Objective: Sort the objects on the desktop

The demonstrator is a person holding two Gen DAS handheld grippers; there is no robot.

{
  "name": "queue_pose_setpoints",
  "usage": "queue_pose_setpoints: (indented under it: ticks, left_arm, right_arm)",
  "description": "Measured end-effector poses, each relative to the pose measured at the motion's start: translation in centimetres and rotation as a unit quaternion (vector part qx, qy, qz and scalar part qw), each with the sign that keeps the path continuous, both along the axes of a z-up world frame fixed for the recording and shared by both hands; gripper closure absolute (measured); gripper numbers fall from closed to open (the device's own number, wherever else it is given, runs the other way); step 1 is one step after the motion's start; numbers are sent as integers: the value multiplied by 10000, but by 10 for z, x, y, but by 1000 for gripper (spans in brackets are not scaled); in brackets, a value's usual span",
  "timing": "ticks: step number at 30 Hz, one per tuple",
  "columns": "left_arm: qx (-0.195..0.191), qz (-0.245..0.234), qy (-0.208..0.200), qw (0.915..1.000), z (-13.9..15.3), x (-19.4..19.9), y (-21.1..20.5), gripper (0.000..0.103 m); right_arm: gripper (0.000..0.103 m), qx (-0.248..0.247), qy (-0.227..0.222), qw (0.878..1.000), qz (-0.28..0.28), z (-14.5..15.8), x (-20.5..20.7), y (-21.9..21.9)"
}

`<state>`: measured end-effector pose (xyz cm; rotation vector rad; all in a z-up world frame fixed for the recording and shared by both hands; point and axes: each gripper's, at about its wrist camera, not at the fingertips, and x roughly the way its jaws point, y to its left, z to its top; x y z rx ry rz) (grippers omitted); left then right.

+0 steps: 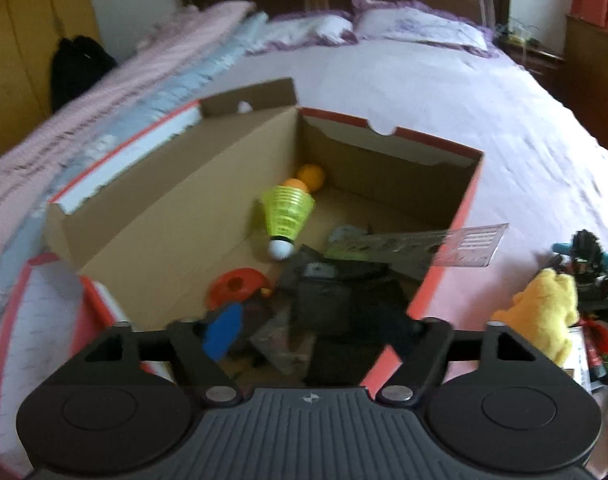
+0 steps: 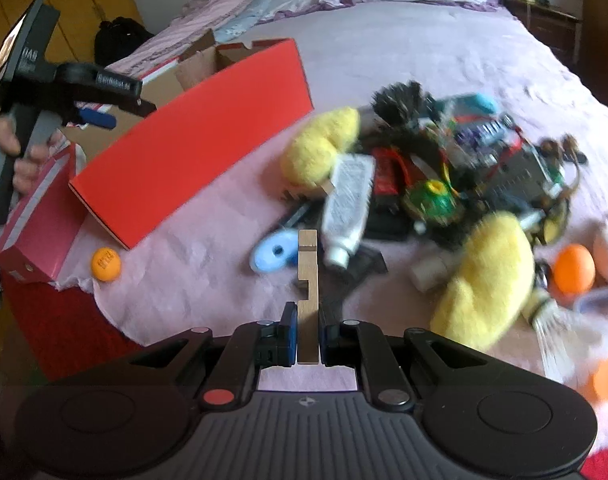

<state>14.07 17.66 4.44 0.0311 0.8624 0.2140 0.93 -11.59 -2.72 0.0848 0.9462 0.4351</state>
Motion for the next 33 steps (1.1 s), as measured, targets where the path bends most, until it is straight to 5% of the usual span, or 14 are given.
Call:
queue_pose_setpoints:
  ticks: [15,19,28,33]
  left_arm:
    - [-225,-45,-249,9994,8,-36,15,8]
    - [-199,24,-182,9996,3,-40,16,8]
    - [-509,-98,-182,9985,-16,-58,3,7]
    - [-319,-458,-260,9981,-12,-74,-23,7]
  right_arm:
    - [91,105,-1376,9826,1239,115,145,141]
    - [64,387,-1310,9853,1027,123,180,171]
    - [62,65,-1130,9903,803,78,122,112]
    - [61,5,-758,9964,387,49,82,52]
